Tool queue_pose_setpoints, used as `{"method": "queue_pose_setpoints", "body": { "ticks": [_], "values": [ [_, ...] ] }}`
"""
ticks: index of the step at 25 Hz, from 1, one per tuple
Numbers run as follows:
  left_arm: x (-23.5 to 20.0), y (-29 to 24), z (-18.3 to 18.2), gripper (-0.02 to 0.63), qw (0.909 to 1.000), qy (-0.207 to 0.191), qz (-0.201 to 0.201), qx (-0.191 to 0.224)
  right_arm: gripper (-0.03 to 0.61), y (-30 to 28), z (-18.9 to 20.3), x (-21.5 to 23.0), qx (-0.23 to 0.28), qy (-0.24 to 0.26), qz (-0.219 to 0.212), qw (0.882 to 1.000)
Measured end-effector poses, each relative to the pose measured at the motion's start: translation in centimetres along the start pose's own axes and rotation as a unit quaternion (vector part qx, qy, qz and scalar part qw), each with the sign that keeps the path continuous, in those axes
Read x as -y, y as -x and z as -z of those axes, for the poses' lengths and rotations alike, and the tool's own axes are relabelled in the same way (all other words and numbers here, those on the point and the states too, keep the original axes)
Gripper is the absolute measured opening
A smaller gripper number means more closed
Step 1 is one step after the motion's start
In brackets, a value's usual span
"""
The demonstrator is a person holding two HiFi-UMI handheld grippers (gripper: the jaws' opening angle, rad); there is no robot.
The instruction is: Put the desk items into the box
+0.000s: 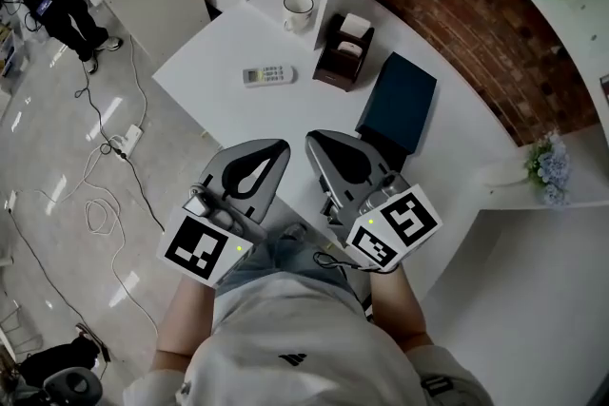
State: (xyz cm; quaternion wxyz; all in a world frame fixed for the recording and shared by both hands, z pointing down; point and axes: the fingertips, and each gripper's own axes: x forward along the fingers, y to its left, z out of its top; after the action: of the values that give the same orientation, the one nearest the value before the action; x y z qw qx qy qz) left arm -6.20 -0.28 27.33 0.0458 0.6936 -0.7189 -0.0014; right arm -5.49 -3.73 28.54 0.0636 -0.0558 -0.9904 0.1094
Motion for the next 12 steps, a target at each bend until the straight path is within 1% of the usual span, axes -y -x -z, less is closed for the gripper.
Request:
{"method": "queue_pose_setpoints", "body": {
  "ticks": [2, 5, 7, 10, 12],
  "values": [
    [-0.5, 0.4, 0.1, 0.011, 0.9999, 0.000, -0.010, 0.000, 0.009, -0.6, 0.2, -0.3, -0.002, -0.004, -0.011, 1.000],
    [-1.3, 0.6, -0.3, 0.011, 0.9997, 0.000, -0.021, 0.013, 0.009, -1.5, 0.4, -0.6, -0.007, -0.006, -0.023, 1.000],
    [-1.7, 0.8, 0.4, 0.011, 0.9997, 0.002, -0.025, -0.002, 0.009, -2.1, 0.4, -0.6, -0.008, -0.006, -0.027, 1.000],
    [-2.4, 0.6, 0.4, 0.011, 0.9998, 0.003, -0.022, -0.001, 0.009, -2.8, 0.3, -0.5, -0.010, 0.000, -0.025, 1.000],
    [-2.6, 0.0, -0.2, 0.011, 0.9998, 0.003, -0.012, 0.016, 0.009, -3.1, 0.2, -0.1, -0.012, 0.003, -0.018, 1.000]
  ]
}}
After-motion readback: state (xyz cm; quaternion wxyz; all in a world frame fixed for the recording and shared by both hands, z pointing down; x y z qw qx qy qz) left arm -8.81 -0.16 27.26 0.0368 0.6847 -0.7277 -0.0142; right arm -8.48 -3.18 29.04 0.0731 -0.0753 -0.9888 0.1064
